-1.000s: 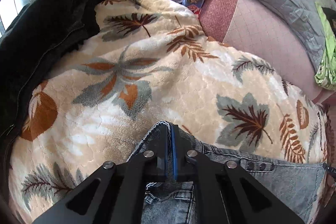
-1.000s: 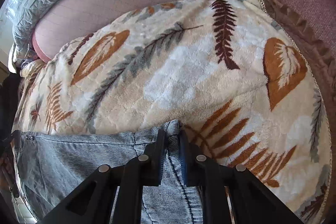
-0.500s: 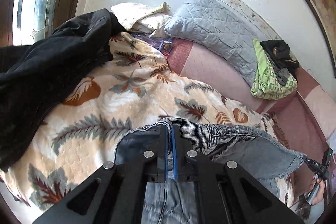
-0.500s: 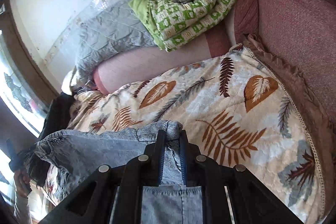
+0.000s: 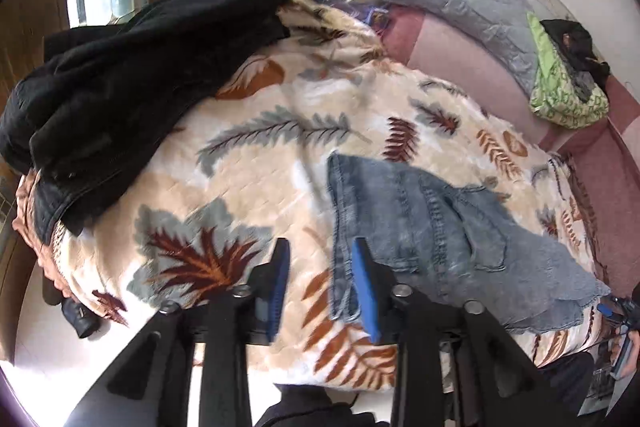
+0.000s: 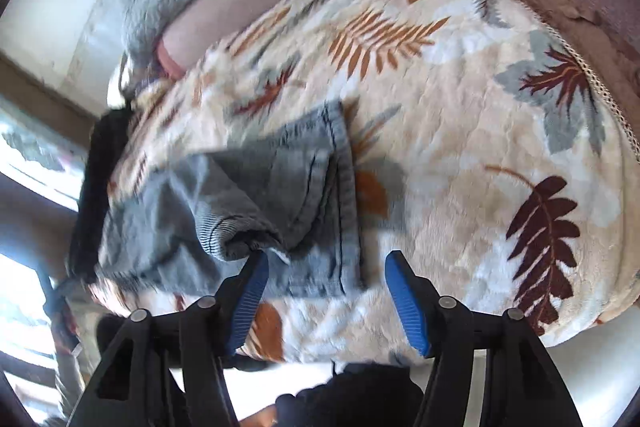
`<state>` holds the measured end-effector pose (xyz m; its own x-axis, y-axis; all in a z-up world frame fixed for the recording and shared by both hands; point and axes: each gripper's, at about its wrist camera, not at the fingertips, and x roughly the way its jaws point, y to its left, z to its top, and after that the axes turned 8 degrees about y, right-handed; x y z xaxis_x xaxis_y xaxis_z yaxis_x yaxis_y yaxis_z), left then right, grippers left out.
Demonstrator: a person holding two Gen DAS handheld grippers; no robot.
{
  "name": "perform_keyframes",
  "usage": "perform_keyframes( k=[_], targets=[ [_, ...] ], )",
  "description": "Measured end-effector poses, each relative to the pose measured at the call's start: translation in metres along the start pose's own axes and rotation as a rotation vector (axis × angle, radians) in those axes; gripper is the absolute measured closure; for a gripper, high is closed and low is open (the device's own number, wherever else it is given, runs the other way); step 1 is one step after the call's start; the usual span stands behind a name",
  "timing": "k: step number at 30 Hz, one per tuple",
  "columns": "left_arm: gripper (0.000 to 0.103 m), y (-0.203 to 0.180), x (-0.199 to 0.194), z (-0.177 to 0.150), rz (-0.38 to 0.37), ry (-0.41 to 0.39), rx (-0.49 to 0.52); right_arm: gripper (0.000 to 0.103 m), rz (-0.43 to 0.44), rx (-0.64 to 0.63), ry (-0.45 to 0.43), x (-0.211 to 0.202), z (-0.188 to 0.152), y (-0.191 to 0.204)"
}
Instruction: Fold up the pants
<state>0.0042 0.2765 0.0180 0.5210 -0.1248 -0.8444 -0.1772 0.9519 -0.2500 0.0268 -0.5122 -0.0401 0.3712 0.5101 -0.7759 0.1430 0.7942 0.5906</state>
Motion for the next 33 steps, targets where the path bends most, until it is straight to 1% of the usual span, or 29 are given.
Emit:
perform_keyframes(
  k=[1,2,3,4,5,8,9,11,12,13,15,16,17,19,21,22,24,25,26,27,28,29,30,31,33],
  targets=[
    [0.053,-0.014,0.001,0.004,-0.018,-0.010,0.024,0.034,0.028,0.042,-0.009,0.001,0.010,-0.003],
    [0.053,-0.029,0.006,0.005,-0.032,-0.008,0.056,0.034,0.046,0.072,0.004,0.007,0.020,-0.006],
    [0.053,-0.044,0.014,0.007,-0.040,0.001,0.092,0.034,0.062,0.081,0.038,0.015,0.030,-0.004],
    [0.053,-0.057,0.021,0.004,-0.038,0.004,0.124,0.034,0.066,0.079,0.052,0.022,0.040,0.001],
    [0.053,-0.071,0.030,0.003,-0.033,0.010,0.150,0.034,0.060,0.080,0.049,0.025,0.047,0.006],
    [0.053,-0.098,0.062,-0.009,-0.016,0.065,0.214,0.034,0.155,0.078,0.036,0.022,0.060,0.013],
    [0.053,-0.101,0.073,-0.014,-0.004,0.085,0.226,0.034,0.144,0.074,0.047,0.023,0.060,0.016],
    [0.053,-0.104,0.094,-0.023,0.014,0.130,0.240,0.034,0.104,0.056,0.108,0.038,0.062,0.021],
    [0.053,-0.105,0.102,-0.027,0.028,0.142,0.238,0.034,0.061,0.044,0.140,0.047,0.062,0.022],
    [0.053,-0.105,0.106,-0.030,0.040,0.136,0.243,0.036,0.011,0.033,0.168,0.058,0.061,0.023],
    [0.053,-0.105,0.106,-0.032,0.040,0.122,0.253,0.052,-0.031,0.031,0.204,0.077,0.061,0.022],
    [0.053,-0.104,0.105,-0.032,0.033,0.122,0.251,0.068,-0.052,0.026,0.212,0.084,0.061,0.023],
    [0.053,-0.103,0.104,-0.032,0.027,0.125,0.250,0.078,-0.085,0.002,0.212,0.089,0.061,0.027],
    [0.053,-0.100,0.104,-0.032,0.015,0.127,0.249,0.081,-0.155,-0.056,0.217,0.093,0.059,0.038],
    [0.053,-0.099,0.104,-0.033,0.006,0.127,0.247,0.082,-0.236,-0.128,0.173,0.084,0.061,0.054],
    [0.053,-0.098,0.105,-0.033,0.003,0.127,0.244,0.093,-0.281,-0.166,0.139,0.076,0.063,0.064],
    [0.052,-0.099,0.106,-0.032,0.002,0.128,0.243,0.093,-0.336,-0.219,0.084,0.062,0.071,0.080],
    [0.052,-0.099,0.106,-0.033,0.004,0.127,0.246,0.093,-0.388,-0.256,0.055,0.058,0.075,0.088],
    [0.051,-0.100,0.106,-0.033,0.006,0.126,0.248,0.093,-0.422,-0.276,0.033,0.058,0.078,0.093],
    [0.051,-0.100,0.107,-0.033,0.007,0.126,0.248,0.093,-0.436,-0.280,0.031,0.064,0.081,0.093],
    [0.050,-0.100,0.107,-0.033,0.006,0.126,0.247,0.092,-0.457,-0.285,0.055,0.075,0.083,0.089],
    [0.049,-0.100,0.107,-0.033,0.005,0.126,0.246,0.091,-0.467,-0.271,0.105,0.089,0.084,0.082],
    [0.048,-0.100,0.107,-0.033,0.003,0.127,0.245,0.089,-0.471,-0.239,0.135,0.099,0.083,0.073],
    [0.047,-0.101,0.107,-0.033,0.003,0.127,0.250,0.088,-0.469,-0.213,0.125,0.100,0.080,0.068],
    [0.046,-0.102,0.107,-0.034,0.007,0.126,0.266,0.076,-0.427,-0.157,0.051,0.083,0.070,0.062]
  ],
)
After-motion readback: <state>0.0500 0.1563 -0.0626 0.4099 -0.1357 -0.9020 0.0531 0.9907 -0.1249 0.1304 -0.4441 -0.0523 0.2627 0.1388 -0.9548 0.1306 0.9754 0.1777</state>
